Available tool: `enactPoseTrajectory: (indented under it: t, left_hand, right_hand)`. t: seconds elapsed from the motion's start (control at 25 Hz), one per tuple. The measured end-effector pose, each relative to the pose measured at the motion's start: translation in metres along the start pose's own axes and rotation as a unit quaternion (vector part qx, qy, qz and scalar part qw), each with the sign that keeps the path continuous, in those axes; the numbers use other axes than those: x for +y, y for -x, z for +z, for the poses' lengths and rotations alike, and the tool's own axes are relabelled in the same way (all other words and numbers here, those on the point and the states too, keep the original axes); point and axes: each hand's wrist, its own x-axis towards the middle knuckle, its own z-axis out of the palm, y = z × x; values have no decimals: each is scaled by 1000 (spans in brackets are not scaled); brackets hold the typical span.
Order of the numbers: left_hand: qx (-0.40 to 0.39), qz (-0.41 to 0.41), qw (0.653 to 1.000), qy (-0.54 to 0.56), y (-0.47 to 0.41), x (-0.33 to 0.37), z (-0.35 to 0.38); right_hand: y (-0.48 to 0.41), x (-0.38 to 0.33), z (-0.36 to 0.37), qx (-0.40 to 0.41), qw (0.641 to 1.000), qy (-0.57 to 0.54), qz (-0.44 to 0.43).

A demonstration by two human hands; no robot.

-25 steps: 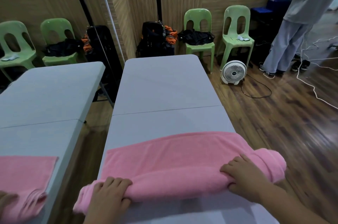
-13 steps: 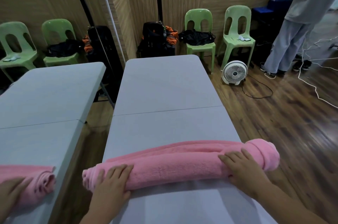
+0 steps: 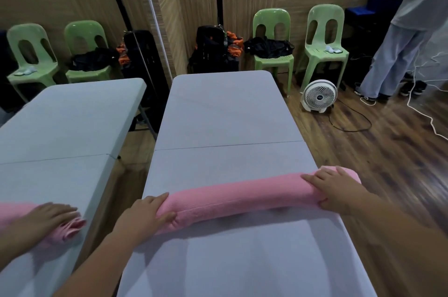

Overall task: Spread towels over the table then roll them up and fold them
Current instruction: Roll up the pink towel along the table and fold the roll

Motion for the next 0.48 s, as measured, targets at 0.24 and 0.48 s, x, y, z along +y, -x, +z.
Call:
enactPoseTrajectory:
  t: [0.24,0.48]
  left_hand:
    - [36,-140,982,122,36,61,23]
    - [-154,-219,816,512,78,185,11]
  right_hand:
    - [20,-76,12,60,970,-225,70]
    - [53,-186,-10,-2,928,-363,80]
